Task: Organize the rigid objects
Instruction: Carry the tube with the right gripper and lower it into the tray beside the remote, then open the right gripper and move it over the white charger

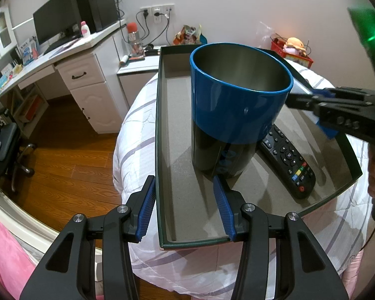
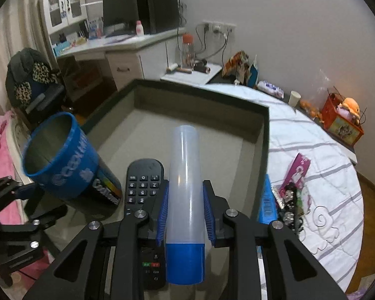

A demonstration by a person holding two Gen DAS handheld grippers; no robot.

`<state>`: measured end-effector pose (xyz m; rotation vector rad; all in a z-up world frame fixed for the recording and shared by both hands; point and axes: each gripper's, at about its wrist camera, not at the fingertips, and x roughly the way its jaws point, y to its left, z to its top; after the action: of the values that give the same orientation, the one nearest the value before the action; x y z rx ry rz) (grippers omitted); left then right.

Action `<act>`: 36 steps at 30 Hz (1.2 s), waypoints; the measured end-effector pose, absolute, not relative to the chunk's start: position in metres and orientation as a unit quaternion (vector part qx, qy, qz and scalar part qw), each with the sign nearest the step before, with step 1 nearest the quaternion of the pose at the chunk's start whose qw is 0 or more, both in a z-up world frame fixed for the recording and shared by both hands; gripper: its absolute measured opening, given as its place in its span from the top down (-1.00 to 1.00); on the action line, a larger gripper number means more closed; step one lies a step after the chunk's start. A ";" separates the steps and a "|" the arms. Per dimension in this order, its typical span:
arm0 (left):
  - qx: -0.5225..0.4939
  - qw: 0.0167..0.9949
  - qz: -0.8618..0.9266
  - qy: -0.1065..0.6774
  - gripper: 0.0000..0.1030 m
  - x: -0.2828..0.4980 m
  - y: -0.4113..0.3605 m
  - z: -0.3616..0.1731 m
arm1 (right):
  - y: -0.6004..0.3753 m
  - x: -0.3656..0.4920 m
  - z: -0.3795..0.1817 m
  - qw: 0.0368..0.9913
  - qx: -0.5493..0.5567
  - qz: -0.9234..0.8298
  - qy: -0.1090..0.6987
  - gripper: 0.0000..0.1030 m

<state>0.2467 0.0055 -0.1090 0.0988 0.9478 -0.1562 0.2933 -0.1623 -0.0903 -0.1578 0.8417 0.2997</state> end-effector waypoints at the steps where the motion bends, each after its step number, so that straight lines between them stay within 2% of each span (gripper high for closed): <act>1: 0.047 0.886 -0.075 0.456 0.08 0.247 0.006 -0.109 | -0.162 0.295 -0.093 0.897 -0.078 0.141 0.411 0.49; 18: 0.049 0.886 -0.075 0.455 0.08 0.247 0.006 -0.109 | -0.164 0.301 -0.102 0.884 -0.074 0.141 0.440 0.46; 19: 0.049 0.886 -0.075 0.455 0.08 0.247 0.007 -0.109 | -0.164 0.300 -0.101 0.884 -0.075 0.140 0.440 0.42; 21: 0.050 0.886 -0.074 0.455 0.08 0.247 0.006 -0.109 | -0.162 0.298 -0.099 0.887 -0.083 0.137 0.434 0.08; 22: 0.050 0.886 -0.074 0.455 0.08 0.246 0.007 -0.108 | -0.162 0.297 -0.096 0.889 -0.085 0.136 0.429 0.03; 30: 0.051 0.886 -0.074 0.456 0.08 0.246 0.007 -0.108 | -0.193 0.266 -0.047 0.920 -0.074 0.127 0.363 -0.01; 31: 0.051 0.886 -0.074 0.455 0.08 0.246 0.006 -0.108 | -0.200 0.262 -0.040 0.924 -0.070 0.124 0.355 -0.04; 33: 0.051 0.886 -0.074 0.455 0.08 0.246 0.006 -0.108 | -0.218 0.252 -0.027 0.934 -0.061 0.106 0.337 -0.27; 36: 0.051 0.886 -0.074 0.455 0.08 0.246 0.006 -0.108 | -0.243 0.236 -0.014 0.944 -0.054 0.085 0.315 -0.38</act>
<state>0.2460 0.0059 -0.1083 0.1052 0.9470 -0.1529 0.2364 -0.2434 -0.0136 -0.1098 0.6410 0.1722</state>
